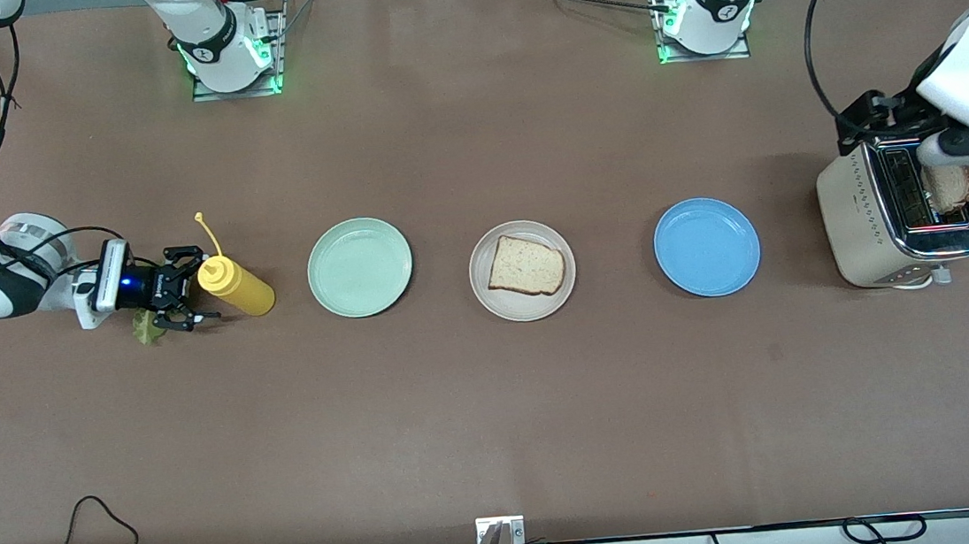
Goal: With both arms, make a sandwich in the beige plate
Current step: 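Grasp the yellow squeeze bottle with the right gripper and lift it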
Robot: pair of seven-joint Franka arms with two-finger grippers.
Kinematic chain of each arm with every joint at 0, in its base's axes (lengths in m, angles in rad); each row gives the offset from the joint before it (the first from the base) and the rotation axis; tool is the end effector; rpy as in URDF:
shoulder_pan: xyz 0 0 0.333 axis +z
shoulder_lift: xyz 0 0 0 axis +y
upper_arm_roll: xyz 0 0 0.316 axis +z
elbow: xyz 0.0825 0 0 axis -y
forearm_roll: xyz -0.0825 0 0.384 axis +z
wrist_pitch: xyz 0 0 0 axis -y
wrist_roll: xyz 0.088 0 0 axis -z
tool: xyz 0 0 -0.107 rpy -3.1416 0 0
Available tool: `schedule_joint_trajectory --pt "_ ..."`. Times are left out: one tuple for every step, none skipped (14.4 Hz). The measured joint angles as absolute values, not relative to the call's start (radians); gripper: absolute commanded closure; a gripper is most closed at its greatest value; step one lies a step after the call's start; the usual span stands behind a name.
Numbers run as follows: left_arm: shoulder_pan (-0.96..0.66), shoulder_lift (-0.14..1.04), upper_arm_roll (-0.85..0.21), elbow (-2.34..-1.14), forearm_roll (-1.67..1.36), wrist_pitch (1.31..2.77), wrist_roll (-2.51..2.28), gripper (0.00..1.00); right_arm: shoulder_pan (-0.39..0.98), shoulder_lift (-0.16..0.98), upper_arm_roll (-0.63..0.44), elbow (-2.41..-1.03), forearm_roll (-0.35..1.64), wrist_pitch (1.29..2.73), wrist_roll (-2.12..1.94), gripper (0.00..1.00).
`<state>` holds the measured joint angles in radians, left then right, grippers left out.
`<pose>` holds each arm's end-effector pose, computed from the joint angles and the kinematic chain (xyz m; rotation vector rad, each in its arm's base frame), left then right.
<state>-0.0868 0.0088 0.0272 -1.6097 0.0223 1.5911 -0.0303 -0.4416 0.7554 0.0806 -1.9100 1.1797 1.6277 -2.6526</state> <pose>0.5570 -0.0309 0.6030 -3.1172 0.0468 0.0411 0.5361 -0.1009 0.1082 -1.3955 -1.2878 -1.1490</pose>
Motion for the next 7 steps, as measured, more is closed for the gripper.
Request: schedule_joint_trajectory --pt "-0.087 -0.002 0.033 -1.623 0.021 1.595 -0.030 0.00 -0.439 0.757 0.086 -1.913 1.188 1.626 -2.668 0.00" --pt "-0.087 -0.006 0.035 -1.629 0.020 1.595 -0.028 0.00 -0.437 0.759 0.092 -1.916 1.199 1.625 -2.680 0.00" --pt "-0.088 -0.006 0.034 -1.628 0.020 1.595 -0.022 0.00 -0.435 0.763 0.098 -1.920 1.208 1.624 -2.691 0.00" --pt "-0.090 -0.006 0.034 -1.627 0.020 1.595 -0.012 0.00 -0.432 0.769 0.106 -1.923 1.219 1.623 -2.700 0.00" --pt "-0.093 -0.006 0.034 -1.625 0.020 1.595 -0.007 0.00 -0.428 0.776 0.112 -1.927 1.230 1.623 -2.708 0.00" --pt "-0.093 -0.006 0.034 -1.625 0.020 1.595 -0.006 0.00 -0.424 0.784 0.116 -1.928 1.238 1.622 -2.709 0.00" --pt "-0.093 -0.006 0.034 -1.625 0.020 1.595 -0.005 0.00 -0.419 0.791 0.117 -1.928 1.244 1.622 -2.710 0.00"
